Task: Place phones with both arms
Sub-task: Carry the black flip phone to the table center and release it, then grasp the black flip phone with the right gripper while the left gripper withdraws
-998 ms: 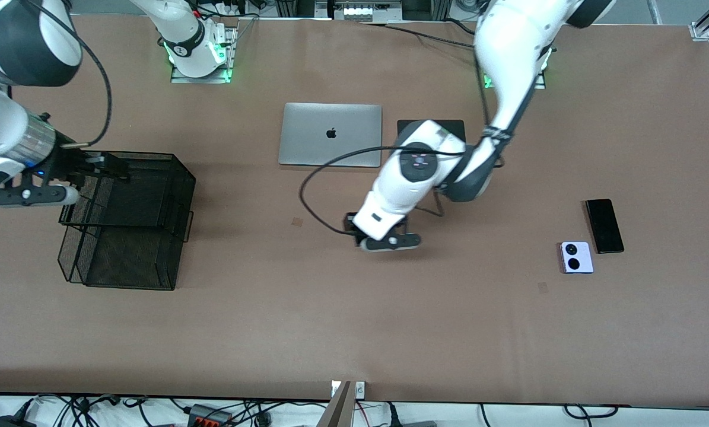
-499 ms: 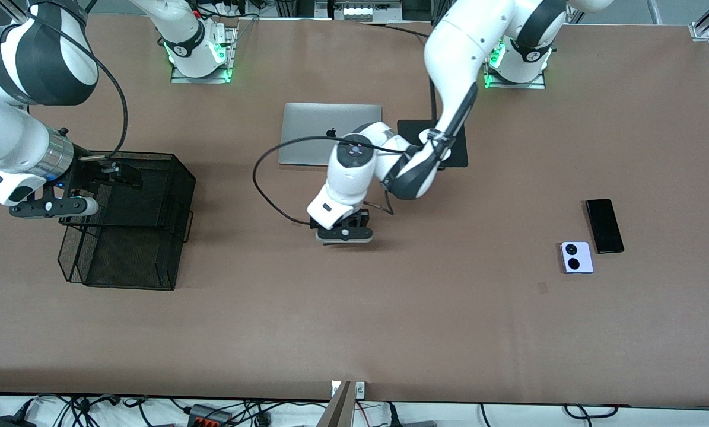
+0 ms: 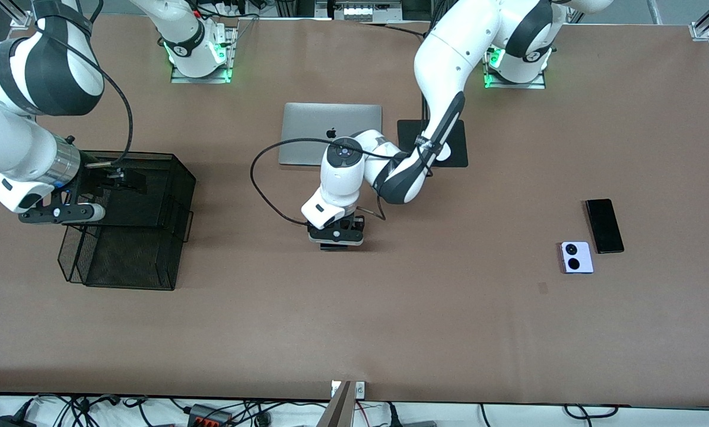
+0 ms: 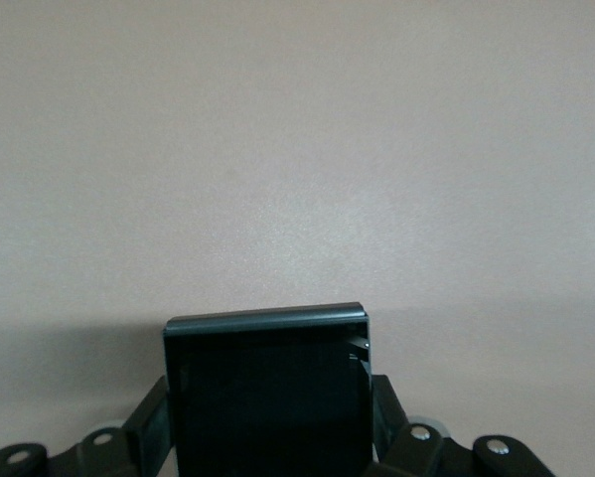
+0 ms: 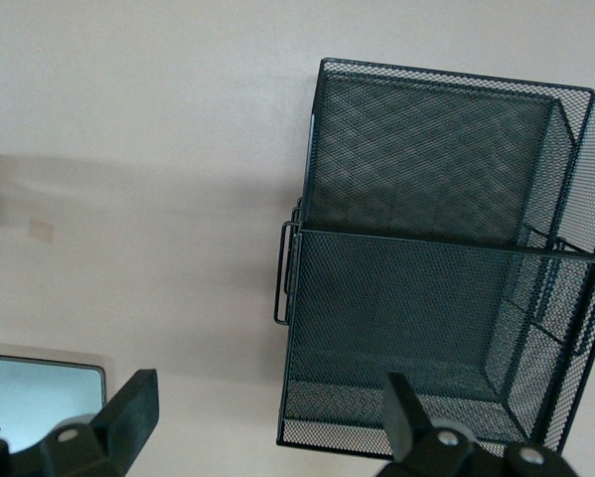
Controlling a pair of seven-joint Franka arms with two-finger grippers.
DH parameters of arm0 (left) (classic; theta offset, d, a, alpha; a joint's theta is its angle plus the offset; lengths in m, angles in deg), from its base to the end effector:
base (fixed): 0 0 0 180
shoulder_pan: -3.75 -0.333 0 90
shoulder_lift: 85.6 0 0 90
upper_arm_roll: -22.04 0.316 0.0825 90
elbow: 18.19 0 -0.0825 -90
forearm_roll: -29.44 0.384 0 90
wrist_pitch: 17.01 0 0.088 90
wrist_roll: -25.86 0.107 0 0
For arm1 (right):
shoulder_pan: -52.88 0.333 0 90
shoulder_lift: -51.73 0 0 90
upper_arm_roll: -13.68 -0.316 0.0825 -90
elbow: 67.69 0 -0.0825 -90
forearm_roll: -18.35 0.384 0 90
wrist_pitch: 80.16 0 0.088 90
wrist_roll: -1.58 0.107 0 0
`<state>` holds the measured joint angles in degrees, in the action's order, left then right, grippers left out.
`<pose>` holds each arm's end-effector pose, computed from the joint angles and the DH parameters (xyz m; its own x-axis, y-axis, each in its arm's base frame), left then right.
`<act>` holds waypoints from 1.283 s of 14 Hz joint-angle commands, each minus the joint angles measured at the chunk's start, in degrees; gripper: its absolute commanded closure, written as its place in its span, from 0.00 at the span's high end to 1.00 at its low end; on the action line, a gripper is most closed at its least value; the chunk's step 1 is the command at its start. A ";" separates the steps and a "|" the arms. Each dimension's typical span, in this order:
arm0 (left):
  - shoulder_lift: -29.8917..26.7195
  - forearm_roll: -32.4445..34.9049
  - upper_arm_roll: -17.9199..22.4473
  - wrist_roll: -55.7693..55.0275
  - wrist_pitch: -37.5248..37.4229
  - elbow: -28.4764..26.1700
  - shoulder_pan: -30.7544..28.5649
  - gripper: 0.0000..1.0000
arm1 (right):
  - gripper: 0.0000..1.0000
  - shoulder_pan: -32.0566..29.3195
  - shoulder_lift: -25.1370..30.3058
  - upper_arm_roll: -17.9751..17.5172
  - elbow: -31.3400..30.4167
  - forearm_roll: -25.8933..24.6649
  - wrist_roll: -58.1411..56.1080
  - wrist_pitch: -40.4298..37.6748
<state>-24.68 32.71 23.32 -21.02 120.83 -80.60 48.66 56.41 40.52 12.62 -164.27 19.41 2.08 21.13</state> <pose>0.5709 -0.5525 0.1910 0.9755 0.0203 0.2191 -0.0099 -0.9907 0.1357 0.6065 0.0496 0.4719 0.9913 0.0673 -0.1134 0.0654 -0.9977 -0.0202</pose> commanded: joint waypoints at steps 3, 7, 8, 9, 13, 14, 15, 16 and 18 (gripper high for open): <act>1.84 0.86 0.66 1.17 2.34 2.65 0.09 0.98 | 1.00 0.25 -0.12 0.09 0.17 0.70 -0.33 0.13; -1.23 0.86 0.31 3.01 -3.96 2.65 -1.75 0.99 | 1.00 0.34 -0.47 0.09 0.25 0.52 -0.41 0.04; -2.29 0.77 0.39 3.98 -5.64 2.65 -2.11 0.99 | 1.00 1.12 -0.47 0.01 0.69 0.61 -0.33 -0.22; -3.86 0.60 0.48 5.73 -8.01 2.65 -2.98 1.00 | 1.00 2.00 -0.47 0.01 0.87 0.61 -0.33 -0.14; -10.19 -2.12 -3.73 19.16 -18.29 2.65 -12.37 1.00 | 1.00 3.94 -1.44 0.01 0.87 0.61 -0.59 0.21; -12.03 -2.39 -3.74 22.32 -21.18 2.65 -13.87 1.00 | 1.00 4.73 -2.14 0.01 0.96 0.61 -0.59 0.91; -13.44 -2.31 -3.56 23.49 -23.13 2.65 -14.67 1.00 | 1.00 5.95 -3.10 0.01 0.87 0.61 -0.59 2.05; -14.59 -1.96 -3.21 23.76 -24.54 2.56 -15.11 1.00 | 1.00 6.92 -3.98 -0.08 0.96 0.70 -0.68 2.76; -16.97 -1.60 -3.20 24.89 -27.00 1.77 -18.78 1.00 | 1.00 8.24 -5.56 -1.65 1.05 0.70 -3.13 5.38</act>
<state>-38.58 31.28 20.80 1.52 96.39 -76.48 32.66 63.28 36.76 11.92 -164.06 19.45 1.10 24.58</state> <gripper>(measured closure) 0.000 0.000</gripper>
